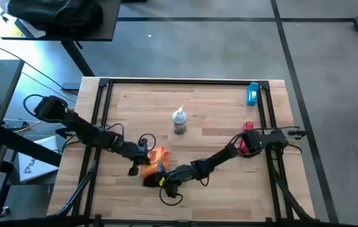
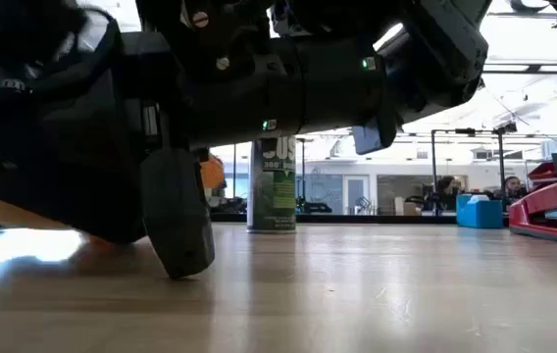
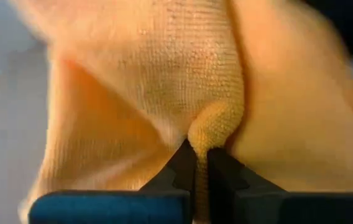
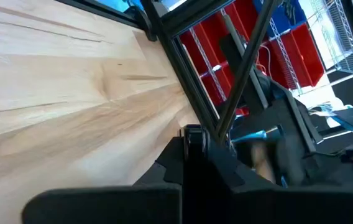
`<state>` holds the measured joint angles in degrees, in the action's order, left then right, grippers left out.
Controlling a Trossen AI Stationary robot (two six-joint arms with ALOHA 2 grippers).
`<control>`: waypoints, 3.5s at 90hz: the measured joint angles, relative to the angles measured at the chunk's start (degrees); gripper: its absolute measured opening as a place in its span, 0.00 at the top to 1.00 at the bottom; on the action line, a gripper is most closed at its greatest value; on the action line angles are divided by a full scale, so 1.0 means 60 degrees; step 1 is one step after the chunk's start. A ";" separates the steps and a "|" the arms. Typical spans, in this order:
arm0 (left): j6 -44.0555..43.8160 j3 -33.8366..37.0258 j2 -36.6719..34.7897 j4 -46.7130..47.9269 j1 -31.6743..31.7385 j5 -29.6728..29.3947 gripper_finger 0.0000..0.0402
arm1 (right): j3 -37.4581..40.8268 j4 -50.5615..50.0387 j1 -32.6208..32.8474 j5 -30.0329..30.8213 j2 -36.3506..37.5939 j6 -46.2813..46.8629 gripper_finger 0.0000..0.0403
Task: Apply microfiber cloth
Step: Wipe the black cellphone using the green microfiber cloth
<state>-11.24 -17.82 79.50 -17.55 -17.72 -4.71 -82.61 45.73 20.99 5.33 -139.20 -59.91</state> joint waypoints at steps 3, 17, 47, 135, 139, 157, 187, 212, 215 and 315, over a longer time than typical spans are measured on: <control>0.0198 0.0003 -0.0001 0.0028 0.0159 -0.0136 1.00 | 0.0000 -0.0008 0.0000 -0.0005 -0.0003 -0.0036 1.00; 0.0312 -0.0012 -0.0025 0.0259 0.0659 0.0022 1.00 | 0.0000 -0.0072 0.0001 0.0070 -0.0015 -0.0059 1.00; -0.0605 -0.0012 -0.1152 0.0732 -0.0511 0.0384 1.00 | -0.0634 -0.3062 -0.0024 -0.1086 0.0182 0.0813 1.00; -0.2115 0.1977 -0.2255 -0.1776 -0.2014 -0.2319 0.81 | -0.4409 -0.9952 0.0449 0.0908 0.0073 0.0579 1.00; -0.2111 0.1977 -0.2255 -0.1765 -0.2014 -0.2267 0.76 | -0.4498 -0.9947 0.0507 0.0942 0.0073 0.0601 1.00; -0.1663 0.1977 -0.2578 -0.1783 -0.2006 -0.1948 0.55 | -0.5029 -1.0016 0.0689 0.1467 0.0093 0.1263 1.00; -0.0016 0.1968 -0.4697 -0.2811 -0.2443 -0.1889 0.53 | -0.5595 -1.1626 0.0448 0.2183 0.1184 0.3842 1.00; 0.1969 0.1945 -0.4779 -0.4587 -0.3386 -0.4253 0.57 | -0.5614 -1.2042 0.0183 0.4791 0.1931 0.2505 1.00; 0.1897 0.1945 -0.4776 -0.4845 -0.3391 -0.4288 0.58 | -0.5614 -1.2170 0.0180 0.5160 0.1938 0.1928 1.00; -0.6993 0.1318 -0.3763 -0.5283 -0.2112 0.1591 0.59 | -0.5599 -0.8920 0.0936 0.5806 0.1162 -0.6772 1.00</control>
<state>-53.19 -9.91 56.93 -49.25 -30.39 4.84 -116.20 -7.79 26.61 40.17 -132.22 -100.55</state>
